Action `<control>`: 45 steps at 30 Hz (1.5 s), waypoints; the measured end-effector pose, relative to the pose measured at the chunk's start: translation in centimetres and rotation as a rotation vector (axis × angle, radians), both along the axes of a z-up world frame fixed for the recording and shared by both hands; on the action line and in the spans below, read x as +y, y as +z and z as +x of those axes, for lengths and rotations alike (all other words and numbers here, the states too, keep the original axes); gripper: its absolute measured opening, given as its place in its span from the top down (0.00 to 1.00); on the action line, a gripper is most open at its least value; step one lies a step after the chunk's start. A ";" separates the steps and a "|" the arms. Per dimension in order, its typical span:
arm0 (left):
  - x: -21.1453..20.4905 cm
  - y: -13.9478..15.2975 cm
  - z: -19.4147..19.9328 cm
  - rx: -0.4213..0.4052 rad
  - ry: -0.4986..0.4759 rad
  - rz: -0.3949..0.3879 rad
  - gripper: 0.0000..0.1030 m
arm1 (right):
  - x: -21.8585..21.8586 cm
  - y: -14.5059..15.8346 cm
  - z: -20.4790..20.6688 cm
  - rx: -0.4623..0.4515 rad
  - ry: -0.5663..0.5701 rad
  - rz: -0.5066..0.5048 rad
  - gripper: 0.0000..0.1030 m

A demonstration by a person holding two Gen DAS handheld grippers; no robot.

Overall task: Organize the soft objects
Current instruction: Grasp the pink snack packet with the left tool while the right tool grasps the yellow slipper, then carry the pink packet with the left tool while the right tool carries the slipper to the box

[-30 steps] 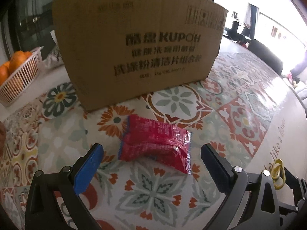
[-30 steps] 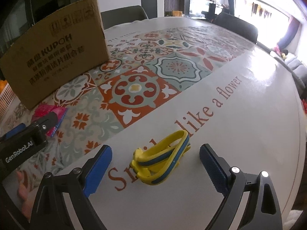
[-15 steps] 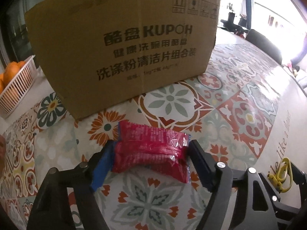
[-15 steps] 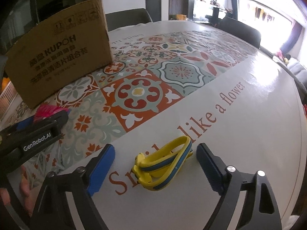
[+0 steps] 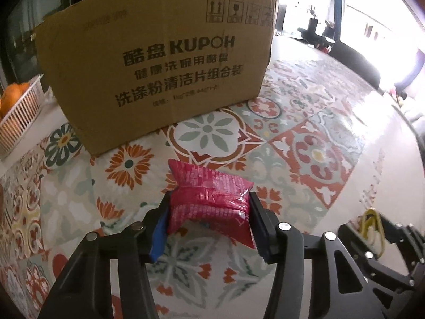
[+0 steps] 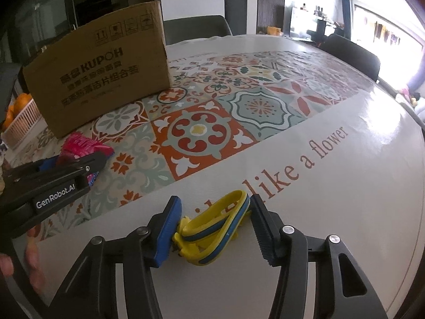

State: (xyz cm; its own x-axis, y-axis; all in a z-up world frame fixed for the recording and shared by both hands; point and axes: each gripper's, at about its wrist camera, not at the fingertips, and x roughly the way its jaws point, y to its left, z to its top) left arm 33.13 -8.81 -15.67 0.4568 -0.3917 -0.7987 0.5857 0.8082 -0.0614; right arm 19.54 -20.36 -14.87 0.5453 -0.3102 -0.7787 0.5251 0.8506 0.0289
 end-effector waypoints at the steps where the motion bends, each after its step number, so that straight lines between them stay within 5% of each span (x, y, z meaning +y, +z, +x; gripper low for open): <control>1: 0.1 0.1 -0.2 0.001 0.007 -0.006 0.49 | -0.1 0.0 -0.1 0.000 0.010 0.003 0.48; 12: 1.2 2.6 -3.9 -0.055 0.086 -0.014 0.49 | -0.7 0.8 -0.7 -0.039 0.125 0.055 0.48; 45: 7.6 13.6 -13.7 -0.198 0.383 -0.108 0.49 | -0.3 12.2 -5.8 -0.349 0.326 -0.009 0.48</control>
State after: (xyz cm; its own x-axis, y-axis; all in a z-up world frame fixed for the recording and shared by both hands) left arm 19.47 -1.21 -2.03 0.7251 -0.2410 -0.6451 0.2542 0.9643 -0.0745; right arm 13.77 -20.70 -2.62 0.8439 -0.0851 -0.5297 0.1909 0.9704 0.1482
